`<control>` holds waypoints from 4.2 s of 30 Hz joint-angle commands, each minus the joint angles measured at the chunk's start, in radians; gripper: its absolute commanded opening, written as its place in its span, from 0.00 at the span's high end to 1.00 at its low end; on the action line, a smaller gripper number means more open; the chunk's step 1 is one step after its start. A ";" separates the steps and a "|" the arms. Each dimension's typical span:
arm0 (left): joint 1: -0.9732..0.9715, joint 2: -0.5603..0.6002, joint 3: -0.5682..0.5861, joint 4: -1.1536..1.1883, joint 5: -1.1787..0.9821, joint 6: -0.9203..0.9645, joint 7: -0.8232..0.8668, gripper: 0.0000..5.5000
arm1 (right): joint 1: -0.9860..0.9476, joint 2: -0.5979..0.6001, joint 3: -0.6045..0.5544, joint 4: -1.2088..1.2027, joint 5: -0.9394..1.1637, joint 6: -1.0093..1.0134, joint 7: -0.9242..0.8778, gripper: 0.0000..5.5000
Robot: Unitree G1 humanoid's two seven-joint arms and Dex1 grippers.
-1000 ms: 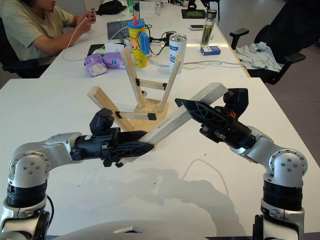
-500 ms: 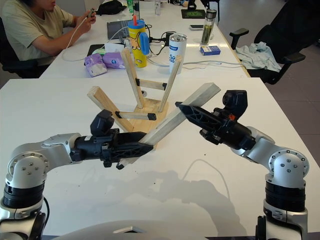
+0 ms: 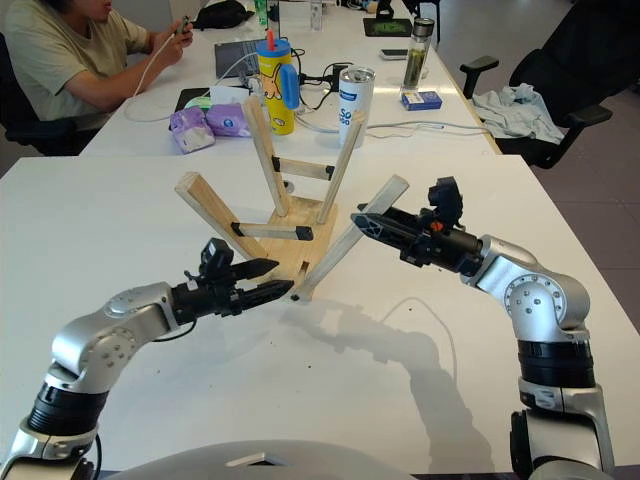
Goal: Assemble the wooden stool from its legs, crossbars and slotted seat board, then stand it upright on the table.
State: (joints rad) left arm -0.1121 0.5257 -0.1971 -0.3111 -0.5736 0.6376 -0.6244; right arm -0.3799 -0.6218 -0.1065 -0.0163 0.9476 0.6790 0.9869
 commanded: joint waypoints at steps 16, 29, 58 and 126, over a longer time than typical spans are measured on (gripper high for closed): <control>-0.064 0.015 -0.278 0.280 0.430 -0.092 -0.096 0.38 | -0.142 0.069 0.119 0.216 -0.383 -0.316 0.184 0.63; -0.030 -0.036 -0.288 0.284 0.440 -0.081 -0.072 0.38 | -0.181 0.058 0.282 0.140 -0.553 -0.328 0.202 0.63; -0.048 -0.130 -0.273 0.368 0.479 -0.082 -0.044 0.38 | -0.222 0.139 0.452 0.296 -0.692 -0.349 0.187 0.63; 0.473 -0.194 0.149 -0.178 0.575 -0.668 0.324 0.38 | 0.180 0.428 -0.019 -0.311 -0.572 -0.236 -0.872 0.70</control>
State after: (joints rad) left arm 0.2115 0.3142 -0.1402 -0.5160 -0.0058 0.0710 -0.3241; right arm -0.3216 -0.2379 -0.1281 -0.2406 0.4266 0.4325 0.1967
